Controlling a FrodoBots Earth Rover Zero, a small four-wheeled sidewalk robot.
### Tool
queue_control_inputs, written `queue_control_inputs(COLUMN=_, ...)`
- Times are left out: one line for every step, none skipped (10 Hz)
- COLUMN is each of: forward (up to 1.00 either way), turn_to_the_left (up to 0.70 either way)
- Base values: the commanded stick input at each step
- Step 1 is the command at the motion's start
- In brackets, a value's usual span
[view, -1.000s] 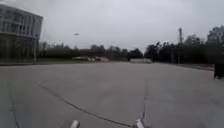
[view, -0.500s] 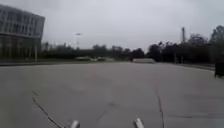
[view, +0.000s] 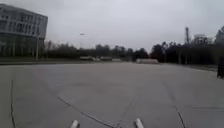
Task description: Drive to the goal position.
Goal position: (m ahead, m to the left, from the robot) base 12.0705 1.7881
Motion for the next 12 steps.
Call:
queue_control_inputs(forward=1.0, turn_to_the_left=0.0)
queue_control_inputs(forward=1.0, turn_to_the_left=0.0)
queue_control_inputs(forward=1.0, turn_to_the_left=0.0)
queue_control_inputs(forward=1.0, turn_to_the_left=0.0)
queue_control_inputs(forward=1.0, turn_to_the_left=0.0)
queue_control_inputs(forward=1.0, turn_to_the_left=0.0)
queue_control_inputs(forward=1.0, turn_to_the_left=0.0)
queue_control_inputs(forward=1.0, turn_to_the_left=0.0)
queue_control_inputs(forward=1.0, turn_to_the_left=0.0)
queue_control_inputs(forward=1.0, turn_to_the_left=0.0)
queue_control_inputs(forward=1.0, turn_to_the_left=0.0)
queue_control_inputs(forward=1.0, turn_to_the_left=0.0)
